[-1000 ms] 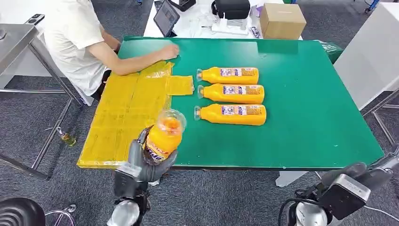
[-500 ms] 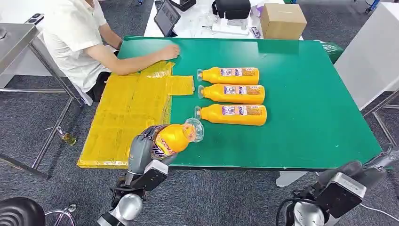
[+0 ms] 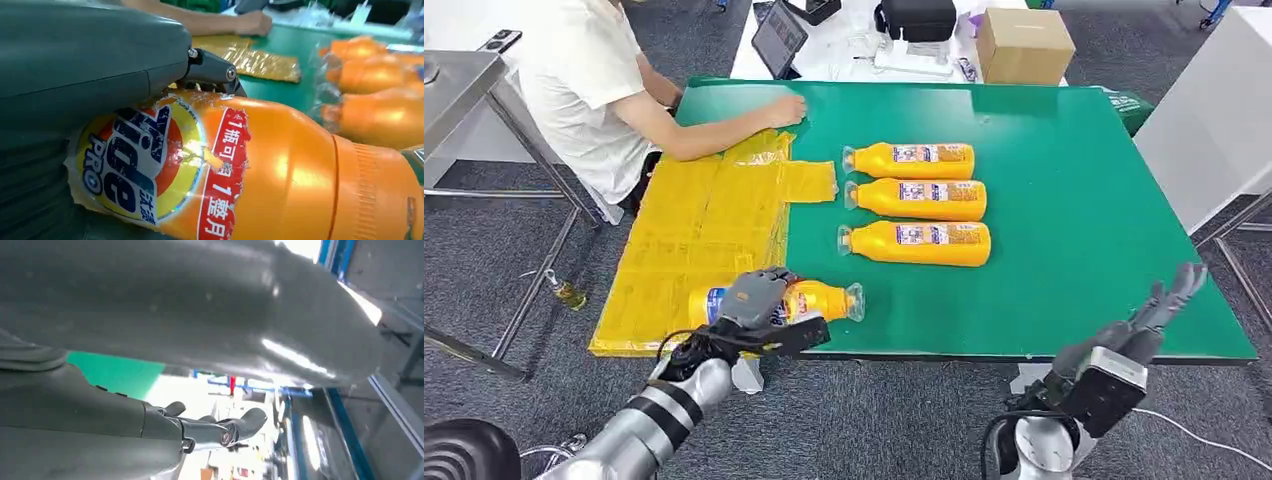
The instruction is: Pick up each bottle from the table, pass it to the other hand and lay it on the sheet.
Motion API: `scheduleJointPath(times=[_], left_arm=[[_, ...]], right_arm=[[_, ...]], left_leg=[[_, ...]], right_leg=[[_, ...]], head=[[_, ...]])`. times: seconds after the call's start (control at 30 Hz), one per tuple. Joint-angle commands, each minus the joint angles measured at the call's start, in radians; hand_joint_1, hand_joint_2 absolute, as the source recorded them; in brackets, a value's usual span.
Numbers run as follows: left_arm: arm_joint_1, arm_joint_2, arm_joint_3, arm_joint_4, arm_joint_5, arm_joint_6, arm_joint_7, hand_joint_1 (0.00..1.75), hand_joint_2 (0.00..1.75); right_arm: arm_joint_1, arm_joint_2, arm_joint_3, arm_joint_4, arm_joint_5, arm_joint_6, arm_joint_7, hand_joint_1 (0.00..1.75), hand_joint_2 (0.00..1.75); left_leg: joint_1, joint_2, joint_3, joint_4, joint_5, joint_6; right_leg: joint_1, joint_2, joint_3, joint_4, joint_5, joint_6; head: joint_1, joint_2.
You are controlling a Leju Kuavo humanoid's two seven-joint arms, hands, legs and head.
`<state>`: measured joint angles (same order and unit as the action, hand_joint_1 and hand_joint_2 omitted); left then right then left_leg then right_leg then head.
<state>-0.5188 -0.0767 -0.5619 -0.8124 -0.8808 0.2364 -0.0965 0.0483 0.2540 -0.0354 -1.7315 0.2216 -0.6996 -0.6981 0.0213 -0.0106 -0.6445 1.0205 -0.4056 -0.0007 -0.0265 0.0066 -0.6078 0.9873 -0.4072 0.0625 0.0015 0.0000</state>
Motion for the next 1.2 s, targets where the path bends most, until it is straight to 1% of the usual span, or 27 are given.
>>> scheduleJointPath(times=[0.03, 0.07, 0.1, 0.13, 0.17, 0.2, 0.23, 0.27, 0.3, 0.33, 0.37, 0.4, 0.5, 0.53, 0.6, 0.63, 0.7, 0.73, 0.77, 0.8, 0.83, 0.87, 0.97, 1.03, 1.07, 1.17, 1.2], left_arm=[[-0.184, -0.024, 0.020, 0.345, 0.020, -0.100, -0.003, 1.54, 1.75], [-0.196, -0.026, 0.019, 0.362, 0.022, -0.115, -0.004, 1.73, 1.75], [-0.201, -0.028, 0.034, 0.373, 0.039, -0.122, -0.012, 1.73, 1.75], [-0.202, -0.027, 0.042, 0.378, 0.048, -0.125, -0.016, 1.59, 1.75], [-0.202, -0.026, 0.045, 0.382, 0.051, -0.122, -0.017, 0.98, 1.75], [-0.202, -0.023, 0.043, 0.386, 0.047, -0.116, -0.012, 0.73, 1.75], [-0.203, -0.023, 0.043, 0.389, 0.045, -0.114, -0.008, 0.75, 1.75], [-0.202, -0.021, 0.048, 0.389, 0.048, -0.106, -0.004, 0.73, 1.75], [-0.202, -0.022, 0.052, 0.390, 0.052, -0.106, -0.005, 0.52, 1.75], [-0.196, -0.025, 0.088, 0.385, 0.098, -0.120, -0.035, 0.19, 1.75], [-0.193, -0.028, 0.111, 0.383, 0.132, -0.146, -0.059, 0.00, 1.75], [-0.193, -0.027, 0.118, 0.383, 0.142, -0.153, -0.065, 0.00, 1.75], [-0.193, -0.024, 0.126, 0.381, 0.153, -0.161, -0.074, 0.00, 1.75], [-0.193, -0.024, 0.127, 0.381, 0.155, -0.163, -0.076, 0.00, 1.75], [-0.196, -0.016, 0.109, 0.372, 0.141, -0.154, -0.076, 0.00, 1.75], [-0.196, -0.015, 0.111, 0.372, 0.146, -0.161, -0.079, 0.00, 1.75], [-0.194, -0.012, 0.112, 0.369, 0.162, -0.197, -0.094, 0.00, 1.75], [-0.191, -0.010, 0.107, 0.367, 0.163, -0.206, -0.096, 0.00, 1.75], [-0.189, -0.008, 0.103, 0.366, 0.163, -0.212, -0.099, 0.00, 1.75], [-0.180, -0.001, 0.109, 0.361, 0.178, -0.219, -0.106, 0.00, 1.75], [-0.171, 0.002, 0.124, 0.357, 0.200, -0.221, -0.125, 0.00, 1.75], [-0.170, 0.003, 0.126, 0.355, 0.206, -0.221, -0.132, 0.00, 1.75], [-0.170, 0.003, 0.126, 0.355, 0.206, -0.221, -0.132, 0.00, 1.75], [-0.166, 0.001, 0.134, 0.341, 0.223, -0.219, -0.152, 0.00, 1.75], [-0.156, -0.001, 0.135, 0.318, 0.233, -0.206, -0.177, 0.00, 1.75], [-0.089, -0.034, 0.181, 0.179, 0.297, -0.079, -0.243, 0.00, 1.75], [-0.070, -0.044, 0.188, 0.141, 0.314, -0.061, -0.263, 0.00, 1.75]], right_arm=[[-0.065, -0.075, 0.106, 0.191, -0.057, 0.001, 0.000, 0.00, 0.00], [-0.068, -0.074, 0.110, 0.201, -0.065, 0.001, 0.000, 0.00, 0.00], [-0.068, -0.076, 0.117, 0.208, -0.077, 0.001, 0.000, 0.00, 0.00], [-0.068, -0.077, 0.122, 0.215, -0.079, 0.001, 0.000, 0.00, 0.00], [-0.066, -0.076, 0.119, 0.219, -0.076, 0.001, 0.000, 0.00, 0.00], [-0.064, -0.077, 0.117, 0.227, -0.080, 0.001, 0.000, 0.00, 0.00], [-0.063, -0.077, 0.115, 0.231, -0.085, 0.001, 0.000, 0.00, 0.00], [-0.061, -0.078, 0.114, 0.237, -0.090, 0.001, 0.000, 0.00, 0.00], [-0.062, -0.081, 0.115, 0.239, -0.093, 0.001, 0.000, 0.00, 0.00], [-0.064, -0.085, 0.121, 0.245, -0.098, 0.001, 0.000, 0.00, 0.00], [-0.065, -0.087, 0.123, 0.247, -0.099, 0.001, 0.000, 0.00, 0.00], [-0.066, -0.087, 0.125, 0.248, -0.100, 0.001, 0.000, 0.00, 0.00], [-0.068, -0.087, 0.127, 0.252, -0.100, 0.001, 0.000, 0.00, 0.00], [-0.068, -0.087, 0.128, 0.252, -0.101, 0.001, 0.000, 0.00, 0.00], [-0.074, -0.094, 0.136, 0.270, -0.139, 0.016, 0.000, 0.00, 0.00], [-0.076, -0.096, 0.136, 0.276, -0.138, 0.016, 0.000, 0.00, 0.00], [-0.079, -0.098, 0.131, 0.290, -0.147, 0.025, 0.000, 0.00, 0.00], [-0.080, -0.099, 0.131, 0.297, -0.144, 0.023, 0.000, 0.00, 0.00], [-0.080, -0.100, 0.130, 0.302, -0.146, 0.025, 0.000, 0.00, 0.00], [-0.076, -0.098, 0.124, 0.315, -0.146, 0.027, 0.000, 0.00, 0.00], [-0.073, -0.098, 0.124, 0.320, -0.145, 0.033, 0.000, 0.00, 0.00], [-0.073, -0.099, 0.126, 0.322, -0.144, 0.032, 0.000, 0.00, 0.00], [-0.073, -0.099, 0.126, 0.322, -0.144, 0.032, 0.000, 0.00, 0.00], [-0.076, -0.100, 0.129, 0.331, -0.141, 0.032, 0.000, 0.00, 0.00], [-0.076, -0.102, 0.129, 0.332, -0.140, 0.026, 0.000, 0.00, 0.00], [-0.068, -0.107, 0.127, 0.317, -0.132, 0.011, 0.000, 0.00, 0.00], [-0.064, -0.107, 0.127, 0.313, -0.131, 0.008, 0.000, 0.00, 0.00]], left_leg=[[0.001, 0.003, 0.006, -0.001, -0.001, 0.001], [0.001, 0.004, 0.007, -0.002, -0.001, 0.002], [0.001, 0.003, 0.006, -0.001, -0.001, 0.001], [0.001, 0.005, 0.007, -0.001, -0.001, 0.001], [0.001, 0.003, 0.005, -0.001, -0.001, 0.001], [0.001, 0.004, 0.007, -0.002, -0.001, 0.001], [0.001, 0.004, 0.009, -0.002, -0.001, 0.001], [0.000, 0.003, 0.006, -0.001, -0.001, 0.000], [0.001, 0.004, 0.008, -0.002, -0.001, 0.001], [0.001, 0.004, 0.009, -0.002, -0.001, 0.001], [0.001, 0.005, 0.010, -0.002, -0.002, 0.001], [0.001, 0.004, 0.008, -0.001, -0.001, 0.001], [0.001, 0.005, 0.009, -0.002, -0.001, 0.001], [0.001, 0.003, 0.006, -0.001, -0.001, 0.000], [0.001, 0.003, 0.008, -0.002, -0.001, 0.001], [0.001, 0.002, 0.006, -0.001, -0.001, 0.000], [0.001, 0.005, 0.009, -0.001, -0.002, 0.001], [0.001, 0.004, 0.006, -0.001, -0.001, 0.001], [0.001, 0.004, 0.008, -0.002, -0.001, 0.001], [0.001, 0.005, 0.009, -0.002, -0.002, 0.001], [0.001, 0.003, 0.007, -0.001, -0.001, 0.000], [0.001, 0.005, 0.009, -0.003, -0.001, 0.001], [0.001, 0.003, 0.006, -0.001, -0.001, 0.000], [0.001, 0.004, 0.008, -0.002, -0.001, 0.001], [0.001, 0.005, 0.009, -0.002, -0.002, 0.001], [0.000, 0.003, 0.006, -0.001, -0.001, 0.001], [0.000, 0.003, 0.008, -0.002, -0.001, 0.001]], right_leg=[[0.002, 0.001, 0.006, -0.002, 0.000, -0.003], [0.002, 0.002, 0.007, -0.003, 0.000, -0.004], [0.002, 0.002, 0.005, -0.002, 0.000, -0.003], [0.002, 0.003, 0.006, -0.002, 0.001, -0.004], [0.002, 0.002, 0.004, -0.002, 0.001, -0.003], [0.002, 0.002, 0.005, -0.002, 0.001, -0.004], [0.002, 0.002, 0.007, -0.003, 0.001, -0.005], [0.001, 0.002, 0.005, -0.002, 0.001, -0.004], [0.001, 0.002, 0.006, -0.002, 0.001, -0.005], [0.002, 0.003, 0.008, -0.003, 0.001, -0.006], [0.002, 0.003, 0.009, -0.003, 0.001, -0.006], [0.002, 0.002, 0.006, -0.002, 0.001, -0.005], [0.002, 0.003, 0.007, -0.002, 0.001, -0.006], [0.002, 0.002, 0.004, -0.001, 0.001, -0.005], [0.002, 0.001, 0.007, -0.002, 0.000, -0.006], [0.001, 0.001, 0.005, -0.001, 0.001, -0.004], [0.002, 0.003, 0.008, -0.002, 0.001, -0.006], [0.001, 0.002, 0.006, -0.001, 0.001, -0.005], [0.002, 0.002, 0.007, -0.002, 0.001, -0.005], [0.002, 0.002, 0.008, -0.002, 0.001, -0.006], [0.001, 0.002, 0.006, -0.001, 0.001, -0.005], [0.002, 0.003, 0.008, -0.003, 0.001, -0.006], [0.001, 0.002, 0.006, -0.001, 0.001, -0.005], [0.002, 0.002, 0.007, -0.002, 0.001, -0.006], [0.002, 0.003, 0.008, -0.002, 0.001, -0.006], [0.001, 0.002, 0.006, -0.002, 0.001, -0.005], [0.001, 0.001, 0.007, -0.002, 0.000, -0.005]], head=[[0.000, 0.000], [0.000, 0.000], [0.000, 0.000], [0.000, 0.000], [0.000, 0.000], [0.000, 0.000], [0.000, 0.000], [0.000, 0.000], [0.000, 0.000], [0.000, 0.000], [0.000, 0.000], [0.000, 0.000], [0.000, 0.000], [0.000, 0.000], [0.000, 0.000], [0.000, 0.000], [0.000, 0.000], [0.000, 0.000], [0.000, 0.000], [0.000, 0.000], [0.000, 0.000], [0.000, 0.000], [0.000, 0.000], [0.000, 0.000], [0.000, 0.000], [0.000, 0.000], [0.000, 0.000]])
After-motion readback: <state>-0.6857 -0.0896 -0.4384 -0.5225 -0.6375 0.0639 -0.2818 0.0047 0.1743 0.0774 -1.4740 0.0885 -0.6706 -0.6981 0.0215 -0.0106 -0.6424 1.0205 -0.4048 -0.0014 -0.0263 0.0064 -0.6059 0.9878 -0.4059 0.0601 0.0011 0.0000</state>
